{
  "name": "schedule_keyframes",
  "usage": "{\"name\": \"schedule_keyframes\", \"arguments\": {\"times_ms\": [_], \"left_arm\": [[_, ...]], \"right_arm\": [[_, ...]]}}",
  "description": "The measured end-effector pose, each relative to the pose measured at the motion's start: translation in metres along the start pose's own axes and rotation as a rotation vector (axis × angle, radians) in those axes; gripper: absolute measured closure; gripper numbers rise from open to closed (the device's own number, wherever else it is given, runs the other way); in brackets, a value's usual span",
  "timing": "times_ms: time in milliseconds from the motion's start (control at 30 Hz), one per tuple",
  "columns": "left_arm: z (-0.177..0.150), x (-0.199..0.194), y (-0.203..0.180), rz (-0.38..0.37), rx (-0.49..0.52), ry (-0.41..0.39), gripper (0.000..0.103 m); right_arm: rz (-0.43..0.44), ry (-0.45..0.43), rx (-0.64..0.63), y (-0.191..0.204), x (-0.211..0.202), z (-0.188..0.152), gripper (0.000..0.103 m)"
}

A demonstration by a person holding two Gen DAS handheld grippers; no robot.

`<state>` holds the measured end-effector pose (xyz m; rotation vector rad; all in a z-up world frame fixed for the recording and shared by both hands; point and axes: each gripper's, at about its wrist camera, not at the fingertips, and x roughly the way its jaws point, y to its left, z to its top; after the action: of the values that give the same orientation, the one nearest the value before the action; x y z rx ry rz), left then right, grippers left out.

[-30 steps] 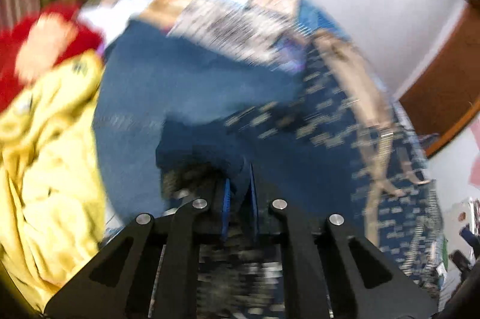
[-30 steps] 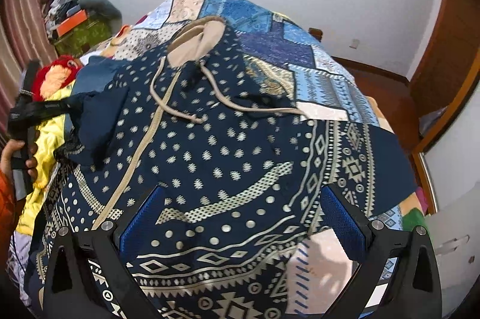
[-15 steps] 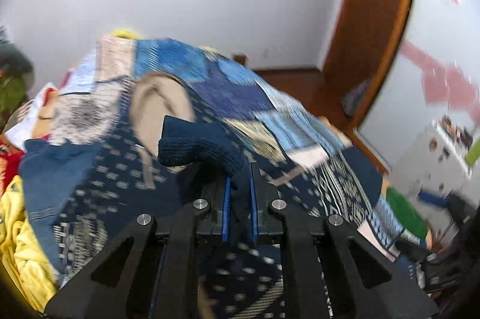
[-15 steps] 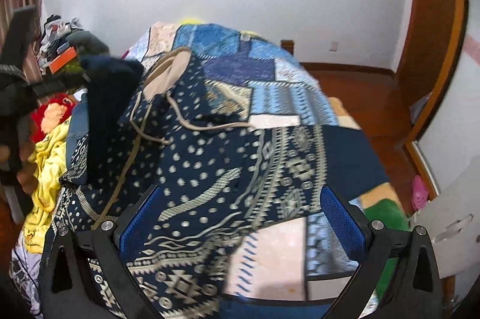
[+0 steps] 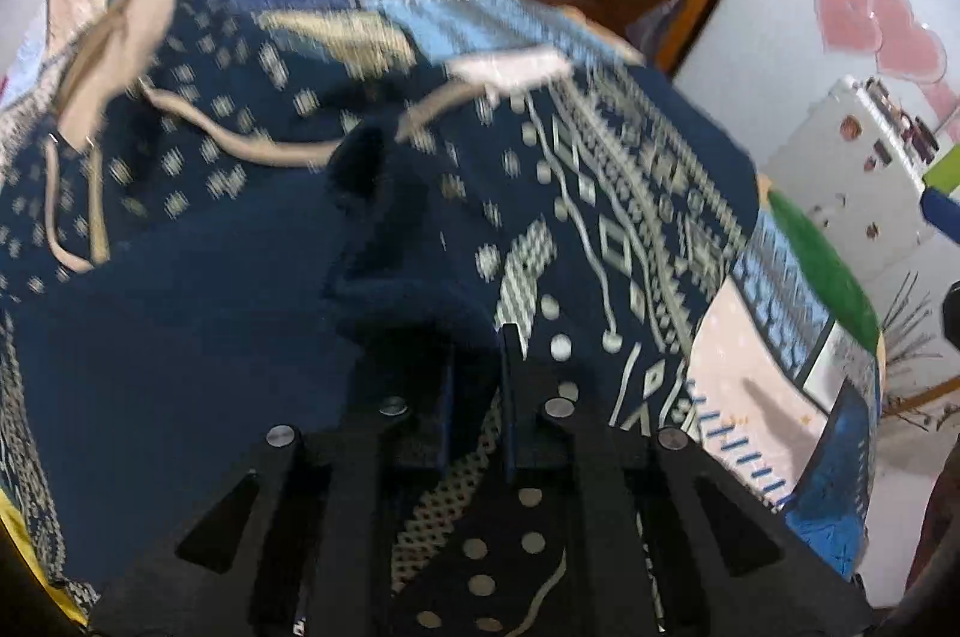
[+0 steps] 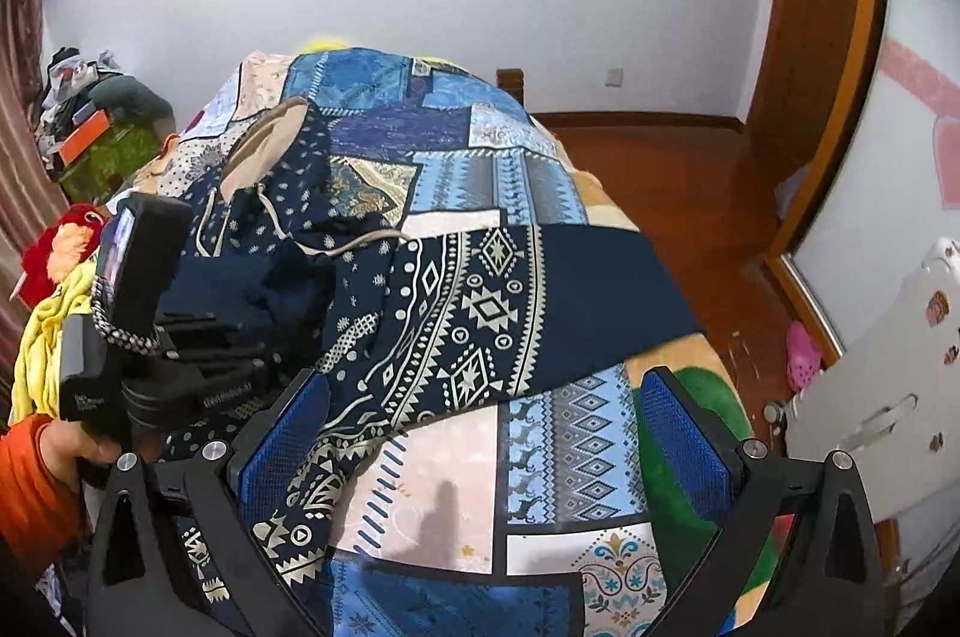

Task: Fold large clothes

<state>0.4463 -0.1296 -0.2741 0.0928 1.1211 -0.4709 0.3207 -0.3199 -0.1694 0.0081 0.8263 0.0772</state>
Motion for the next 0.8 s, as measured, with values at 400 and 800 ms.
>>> {"name": "schedule_keyframes", "arguments": {"times_ms": [400,800], "left_arm": [[-0.015,-0.072,0.026,-0.055,-0.039,-0.079,0.04],[-0.056,-0.087,0.141,0.302,-0.195,-0.103,0.033]], "right_arm": [[-0.006,0.005,-0.057,0.025,0.005,0.003,0.0],[-0.046,0.123,0.064,-0.044,0.06,0.001,0.0]]}}
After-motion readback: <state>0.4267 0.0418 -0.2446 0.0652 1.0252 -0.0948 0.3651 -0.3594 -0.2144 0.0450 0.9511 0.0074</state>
